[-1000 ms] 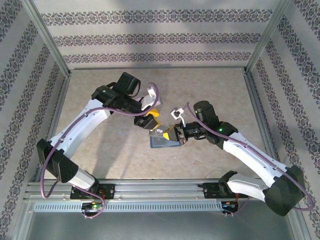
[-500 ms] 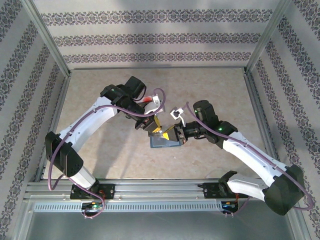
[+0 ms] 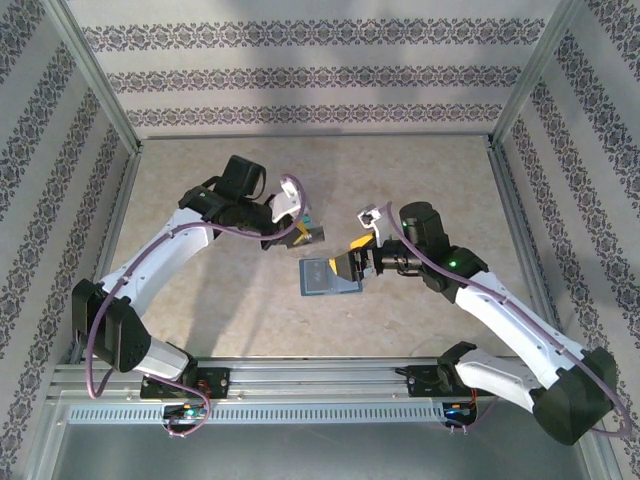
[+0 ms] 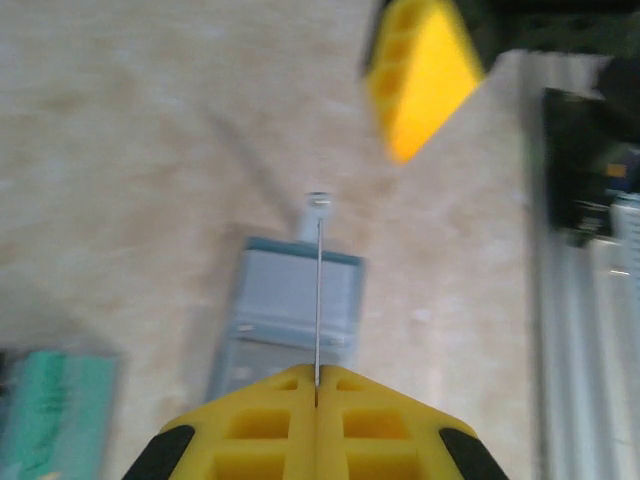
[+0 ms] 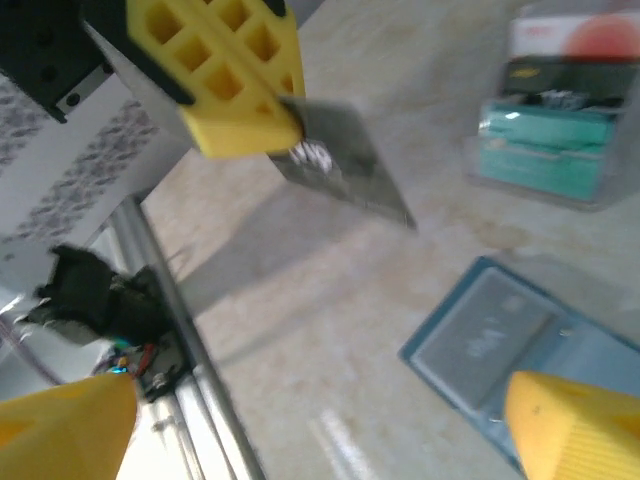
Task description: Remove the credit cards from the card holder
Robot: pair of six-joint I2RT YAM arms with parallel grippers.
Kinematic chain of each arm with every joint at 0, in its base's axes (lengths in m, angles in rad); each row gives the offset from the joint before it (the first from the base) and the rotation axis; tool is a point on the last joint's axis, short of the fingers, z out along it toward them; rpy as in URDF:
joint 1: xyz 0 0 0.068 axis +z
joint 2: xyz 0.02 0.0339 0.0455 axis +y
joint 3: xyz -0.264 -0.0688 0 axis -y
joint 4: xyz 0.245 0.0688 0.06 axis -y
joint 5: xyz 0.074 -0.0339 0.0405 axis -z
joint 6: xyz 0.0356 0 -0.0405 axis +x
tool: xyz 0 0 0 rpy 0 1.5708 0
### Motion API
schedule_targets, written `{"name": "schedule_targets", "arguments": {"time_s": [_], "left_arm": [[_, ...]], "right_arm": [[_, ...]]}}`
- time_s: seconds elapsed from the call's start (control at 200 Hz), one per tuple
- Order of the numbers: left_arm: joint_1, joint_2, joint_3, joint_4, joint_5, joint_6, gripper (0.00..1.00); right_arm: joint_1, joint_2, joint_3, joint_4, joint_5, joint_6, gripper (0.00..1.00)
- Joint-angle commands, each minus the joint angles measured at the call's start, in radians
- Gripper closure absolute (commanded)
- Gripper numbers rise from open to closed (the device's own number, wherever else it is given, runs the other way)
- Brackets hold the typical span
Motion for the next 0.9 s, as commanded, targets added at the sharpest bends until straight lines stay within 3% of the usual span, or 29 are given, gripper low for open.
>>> {"name": "schedule_targets", "arguments": {"time_s": [0.0, 0.165, 0.34, 0.894], "left_arm": [[0.058, 0.022, -0.032, 0.267, -0.089, -0.011, 1.0], [0.14, 0.138, 0.008, 0.317, -0.063, 0.094, 1.0], [0.188, 0.258, 0.078, 0.342, -0.054, 0.153, 1.0], [0.268, 0.422, 0.154, 0.342, 0.041, 0.249, 1.0]], "right_arm": [[-0.007, -0.042, -0.026, -0.003, 0.181, 0.059, 0.02], [-0.011, -0.064, -0.025, -0.055, 0.418, 0.119, 0.02], [-0.012, -0.087, -0.027, -0.066, 0.545, 0.164, 0.02], [-0.023, -0.125, -0.052, -0.067, 0.666, 0.217, 0.02]]}}
